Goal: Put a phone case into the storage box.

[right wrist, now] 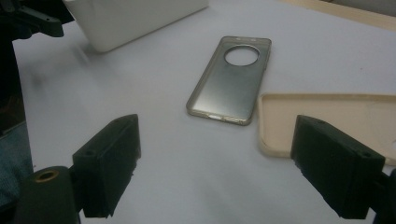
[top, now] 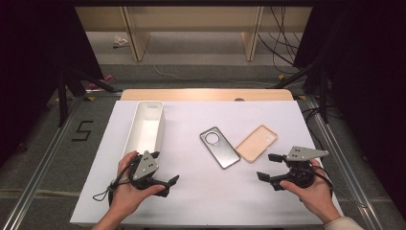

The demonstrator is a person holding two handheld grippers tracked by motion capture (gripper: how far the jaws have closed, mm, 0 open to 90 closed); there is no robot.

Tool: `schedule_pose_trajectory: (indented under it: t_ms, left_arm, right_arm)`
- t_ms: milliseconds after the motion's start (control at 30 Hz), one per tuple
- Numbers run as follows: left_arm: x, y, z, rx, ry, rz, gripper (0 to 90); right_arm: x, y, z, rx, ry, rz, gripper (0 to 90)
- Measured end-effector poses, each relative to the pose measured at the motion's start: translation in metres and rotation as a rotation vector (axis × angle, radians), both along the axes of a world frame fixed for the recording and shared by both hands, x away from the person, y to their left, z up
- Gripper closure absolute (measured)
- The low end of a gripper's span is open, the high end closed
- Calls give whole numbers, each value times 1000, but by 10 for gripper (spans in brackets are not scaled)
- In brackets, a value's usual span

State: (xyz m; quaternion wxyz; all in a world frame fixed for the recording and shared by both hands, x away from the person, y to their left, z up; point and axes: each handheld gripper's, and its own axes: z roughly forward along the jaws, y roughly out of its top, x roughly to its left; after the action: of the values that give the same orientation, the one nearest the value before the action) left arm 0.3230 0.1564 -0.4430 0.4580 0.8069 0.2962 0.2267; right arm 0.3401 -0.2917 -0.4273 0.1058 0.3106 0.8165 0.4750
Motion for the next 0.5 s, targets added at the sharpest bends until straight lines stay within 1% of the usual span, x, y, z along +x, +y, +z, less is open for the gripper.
schedule_pose_trajectory:
  t_ms: [400,500]
  left_arm:
    - [0,-1,1,-8,1,-5,4]
    - [0,-2,1,-6,0,-10,6]
  right_arm:
    - [3,-1,-2,4,2,-11,179]
    - [5,0,-2,4,-8,-32,230]
